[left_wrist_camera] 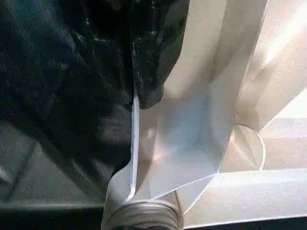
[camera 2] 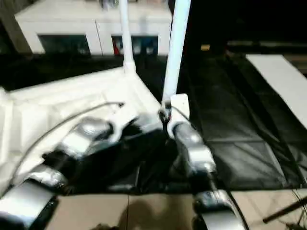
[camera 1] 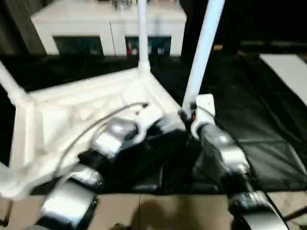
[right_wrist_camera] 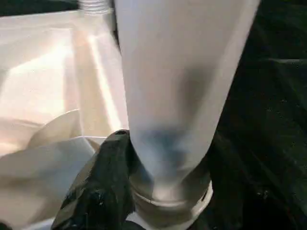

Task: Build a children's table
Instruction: Rotate leg to tighten

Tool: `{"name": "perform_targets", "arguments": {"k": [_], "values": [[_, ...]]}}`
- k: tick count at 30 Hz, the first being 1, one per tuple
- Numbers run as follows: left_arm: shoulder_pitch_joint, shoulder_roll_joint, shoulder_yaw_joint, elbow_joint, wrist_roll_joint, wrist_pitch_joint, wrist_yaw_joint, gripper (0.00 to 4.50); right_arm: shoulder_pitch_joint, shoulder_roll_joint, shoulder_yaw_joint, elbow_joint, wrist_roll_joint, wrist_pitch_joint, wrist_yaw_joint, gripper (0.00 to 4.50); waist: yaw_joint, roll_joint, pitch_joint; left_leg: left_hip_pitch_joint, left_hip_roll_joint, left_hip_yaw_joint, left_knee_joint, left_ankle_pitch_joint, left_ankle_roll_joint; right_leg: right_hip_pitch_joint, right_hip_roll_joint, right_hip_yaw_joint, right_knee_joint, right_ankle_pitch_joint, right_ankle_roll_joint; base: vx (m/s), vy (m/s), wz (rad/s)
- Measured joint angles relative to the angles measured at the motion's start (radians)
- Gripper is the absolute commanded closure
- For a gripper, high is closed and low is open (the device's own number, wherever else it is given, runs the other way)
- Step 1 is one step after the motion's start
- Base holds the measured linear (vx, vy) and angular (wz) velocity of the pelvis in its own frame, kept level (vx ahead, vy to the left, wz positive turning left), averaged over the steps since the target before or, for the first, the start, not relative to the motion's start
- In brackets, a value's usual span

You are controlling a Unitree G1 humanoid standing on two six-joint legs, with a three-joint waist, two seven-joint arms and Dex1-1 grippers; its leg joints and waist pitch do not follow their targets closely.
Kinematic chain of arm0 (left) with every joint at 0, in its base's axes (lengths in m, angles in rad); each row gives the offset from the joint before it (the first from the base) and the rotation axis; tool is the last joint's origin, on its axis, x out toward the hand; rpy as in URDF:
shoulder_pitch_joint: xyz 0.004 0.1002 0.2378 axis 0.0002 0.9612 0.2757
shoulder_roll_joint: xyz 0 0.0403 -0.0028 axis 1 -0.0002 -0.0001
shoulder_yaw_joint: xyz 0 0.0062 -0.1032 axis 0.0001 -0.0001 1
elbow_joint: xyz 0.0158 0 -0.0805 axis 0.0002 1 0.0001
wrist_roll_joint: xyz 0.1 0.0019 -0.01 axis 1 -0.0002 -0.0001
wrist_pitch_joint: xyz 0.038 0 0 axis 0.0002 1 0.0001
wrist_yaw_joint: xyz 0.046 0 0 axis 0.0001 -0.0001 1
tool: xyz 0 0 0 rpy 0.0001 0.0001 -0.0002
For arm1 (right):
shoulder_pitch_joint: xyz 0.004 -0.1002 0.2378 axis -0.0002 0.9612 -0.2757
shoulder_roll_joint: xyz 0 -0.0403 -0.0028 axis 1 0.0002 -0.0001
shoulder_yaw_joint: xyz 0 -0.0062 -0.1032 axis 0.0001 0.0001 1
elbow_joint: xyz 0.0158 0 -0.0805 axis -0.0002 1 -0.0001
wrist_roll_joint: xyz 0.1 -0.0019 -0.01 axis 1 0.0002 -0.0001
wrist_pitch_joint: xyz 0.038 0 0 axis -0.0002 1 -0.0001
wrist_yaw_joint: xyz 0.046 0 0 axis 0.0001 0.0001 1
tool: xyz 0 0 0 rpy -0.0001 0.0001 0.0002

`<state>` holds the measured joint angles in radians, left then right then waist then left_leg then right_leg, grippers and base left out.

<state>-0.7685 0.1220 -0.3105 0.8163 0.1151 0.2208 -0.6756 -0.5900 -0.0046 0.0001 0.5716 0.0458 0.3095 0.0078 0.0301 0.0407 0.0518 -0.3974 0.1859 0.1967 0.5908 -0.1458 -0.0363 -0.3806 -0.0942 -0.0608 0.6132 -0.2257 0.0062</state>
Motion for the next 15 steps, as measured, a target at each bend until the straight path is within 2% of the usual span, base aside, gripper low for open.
{"name": "perform_targets", "arguments": {"k": [2, 4, 5, 7, 9, 12, 15], "values": [[-0.015, -0.008, 0.0, 0.025, 0.006, -0.008, 0.009, 4.5, -0.014, 0.006, -0.007, 0.031, -0.001, -0.022, -0.018, 2.47, 0.001, 0.0, 0.0, 0.0, -0.002, 0.0, 0.0, 0.0, 0.0, 0.002, -0.001, 0.002, -0.005, 0.001, -0.001, -0.005, 0.027, -0.05], [-0.019, -0.009, 0.0, 0.04, 0.014, -0.032, 0.009, 4.5, -0.013, 0.012, -0.023, 0.034, -0.001, -0.042, -0.015, 2.47, 0.001, -0.001, 0.0, -0.002, -0.008, 0.0, 0.0, 0.0, 0.0, 0.002, -0.001, 0.01, -0.005, 0.003, -0.002, 0.0, 0.0, 0.0], [-0.02, -0.008, 0.0, 0.043, 0.017, -0.04, 0.009, 4.5, -0.012, 0.012, -0.025, 0.034, -0.001, -0.048, -0.009, 1.95, 0.001, -0.001, 0.001, -0.003, -0.011, 0.001, 0.0, 0.0, 0.0, 0.0, -0.001, 0.015, -0.005, 0.008, 0.001, 0.0, 0.0, 0.0], [-0.02, 0.002, 0.0, 0.043, 0.019, -0.052, 0.009, 4.5, 0.011, 0.003, -0.025, 0.007, -0.001, -0.068, 0.03, 1.82, 0.002, -0.002, 0.001, -0.004, -0.013, 0.002, 0.0, 0.0, 0.001, -0.002, -0.001, 0.021, -0.005, 0.015, 0.001, 0.0, 0.0, 0.0], [-0.021, 0.017, 0.002, 0.045, 0.02, -0.058, 0.014, 4.5, 0.046, 0.0, 0.002, -0.043, 0.0, -0.088, 0.094, 1.74, -0.003, -0.004, 0.002, -0.004, -0.013, 0.002, 0.0, -0.001, 0.001, -0.004, -0.001, 0.021, -0.005, 0.018, 0.003, 0.0, 0.0, 0.0], [-0.028, 0.032, 0.012, 0.053, 0.02, -0.067, 0.03, 4.5, 0.062, -0.002, 0.046, -0.094, 0.014, -0.093, 0.158, 1.34, -0.008, -0.005, 0.003, -0.007, -0.013, -0.001, 0.0, 0.0, 0.001, -0.012, -0.001, 0.019, -0.006, 0.029, 0.007, 0.006, -0.004, -0.12], [-0.023, 0.041, 0.01, 0.035, 0.019, -0.076, 0.002, 4.5, 0.1, -0.074, 0.087, -0.173, 0.023, -0.084, 0.243, 1.17, 0.005, -0.005, 0.003, -0.009, -0.012, 0.0, -0.002, -0.001, 0.002, -0.016, 0.0, 0.02, -0.006, 0.037, 0.008, 0.0, 0.0, 0.0]]}}
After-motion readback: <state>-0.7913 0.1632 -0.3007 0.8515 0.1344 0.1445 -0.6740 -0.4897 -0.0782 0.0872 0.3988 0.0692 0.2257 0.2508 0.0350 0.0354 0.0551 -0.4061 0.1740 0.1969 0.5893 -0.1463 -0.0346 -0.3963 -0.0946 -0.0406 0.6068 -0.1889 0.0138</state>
